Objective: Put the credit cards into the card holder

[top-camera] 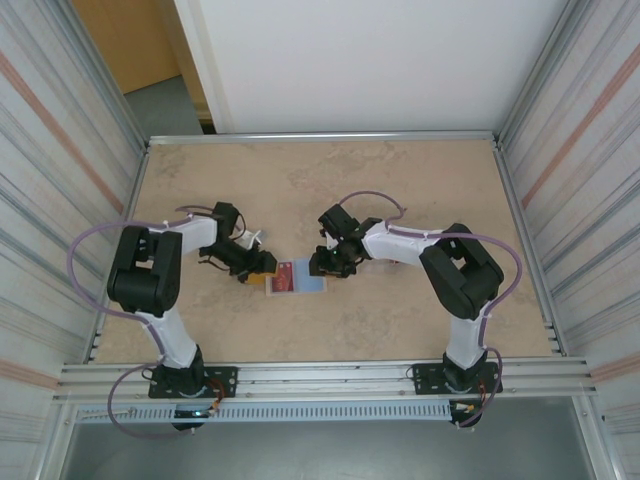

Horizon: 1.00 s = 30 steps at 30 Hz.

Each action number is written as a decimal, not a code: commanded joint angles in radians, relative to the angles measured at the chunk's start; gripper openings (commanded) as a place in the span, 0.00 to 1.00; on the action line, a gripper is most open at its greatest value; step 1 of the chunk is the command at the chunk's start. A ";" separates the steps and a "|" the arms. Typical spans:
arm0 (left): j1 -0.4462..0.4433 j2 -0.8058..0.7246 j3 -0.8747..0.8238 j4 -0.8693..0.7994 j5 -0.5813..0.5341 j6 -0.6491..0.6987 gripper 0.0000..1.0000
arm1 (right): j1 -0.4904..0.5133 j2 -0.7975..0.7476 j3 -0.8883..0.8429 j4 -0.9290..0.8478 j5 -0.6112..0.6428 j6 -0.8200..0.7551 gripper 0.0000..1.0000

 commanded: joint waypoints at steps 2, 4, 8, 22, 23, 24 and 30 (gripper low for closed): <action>-0.008 0.010 0.008 0.005 0.080 -0.019 0.46 | 0.003 0.037 -0.034 0.024 -0.027 0.023 0.37; -0.008 -0.002 0.010 0.007 0.099 -0.019 0.43 | 0.004 0.042 -0.038 0.026 -0.030 0.023 0.37; -0.008 -0.032 0.009 0.024 0.144 -0.031 0.36 | 0.001 0.034 -0.057 0.048 -0.032 0.027 0.37; -0.023 -0.053 0.021 0.050 0.237 -0.053 0.35 | 0.014 0.024 -0.053 0.096 -0.062 0.045 0.37; -0.026 -0.049 0.020 0.053 0.241 -0.054 0.35 | 0.012 0.027 -0.054 0.104 -0.071 0.049 0.37; -0.028 -0.045 0.023 0.053 0.246 -0.054 0.35 | 0.013 0.033 -0.052 0.107 -0.077 0.051 0.37; -0.049 -0.031 0.034 0.090 0.342 -0.068 0.34 | 0.007 0.033 -0.071 0.153 -0.099 0.070 0.37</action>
